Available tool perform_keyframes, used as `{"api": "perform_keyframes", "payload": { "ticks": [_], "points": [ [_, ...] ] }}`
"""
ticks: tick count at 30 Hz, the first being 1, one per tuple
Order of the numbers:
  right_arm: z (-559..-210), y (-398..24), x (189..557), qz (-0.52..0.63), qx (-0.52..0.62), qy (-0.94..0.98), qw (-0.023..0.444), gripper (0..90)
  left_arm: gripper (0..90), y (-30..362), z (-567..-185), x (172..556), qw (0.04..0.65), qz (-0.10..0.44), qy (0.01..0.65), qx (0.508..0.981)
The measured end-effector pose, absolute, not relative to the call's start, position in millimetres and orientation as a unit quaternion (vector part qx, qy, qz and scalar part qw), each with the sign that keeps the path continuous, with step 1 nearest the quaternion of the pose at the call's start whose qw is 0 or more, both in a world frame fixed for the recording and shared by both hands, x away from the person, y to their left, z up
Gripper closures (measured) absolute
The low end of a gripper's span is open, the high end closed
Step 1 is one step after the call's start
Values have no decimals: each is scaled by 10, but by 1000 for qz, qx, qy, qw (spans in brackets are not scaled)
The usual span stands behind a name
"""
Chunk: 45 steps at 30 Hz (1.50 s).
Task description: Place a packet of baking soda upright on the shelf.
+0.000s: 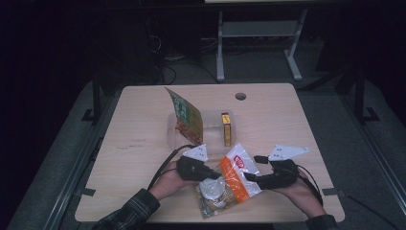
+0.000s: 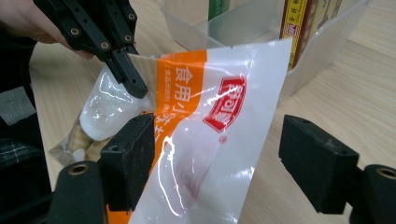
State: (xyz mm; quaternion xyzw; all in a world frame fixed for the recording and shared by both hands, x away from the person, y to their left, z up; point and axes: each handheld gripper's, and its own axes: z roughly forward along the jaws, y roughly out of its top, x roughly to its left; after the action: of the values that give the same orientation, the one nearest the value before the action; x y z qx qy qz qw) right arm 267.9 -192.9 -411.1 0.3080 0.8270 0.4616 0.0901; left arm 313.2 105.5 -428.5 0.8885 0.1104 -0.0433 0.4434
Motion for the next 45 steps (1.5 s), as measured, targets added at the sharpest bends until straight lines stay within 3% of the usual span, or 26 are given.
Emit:
{"api": "perform_keyframes", "payload": {
  "ticks": [34, 39, 44, 45],
  "points": [
    [-4155, -1712, 2784, 514, 297, 804, 38, 250, 899, 1619, -3771, 3145, 542, 39, 166, 823],
    [-4121, -1598, 2894, 540, 296, 788, 28, 327, 899, 1673, -3756, 3153, 549, 42, 175, 816],
    [-4117, -1469, 2954, 559, 293, 775, 11, 542, 900, 1706, -3739, 3149, 553, 44, 179, 812],
    [-4117, -1469, 2954, 559, 293, 775, 11, 542, 899, 1706, -3739, 3149, 553, 44, 179, 812]
  ]
}}
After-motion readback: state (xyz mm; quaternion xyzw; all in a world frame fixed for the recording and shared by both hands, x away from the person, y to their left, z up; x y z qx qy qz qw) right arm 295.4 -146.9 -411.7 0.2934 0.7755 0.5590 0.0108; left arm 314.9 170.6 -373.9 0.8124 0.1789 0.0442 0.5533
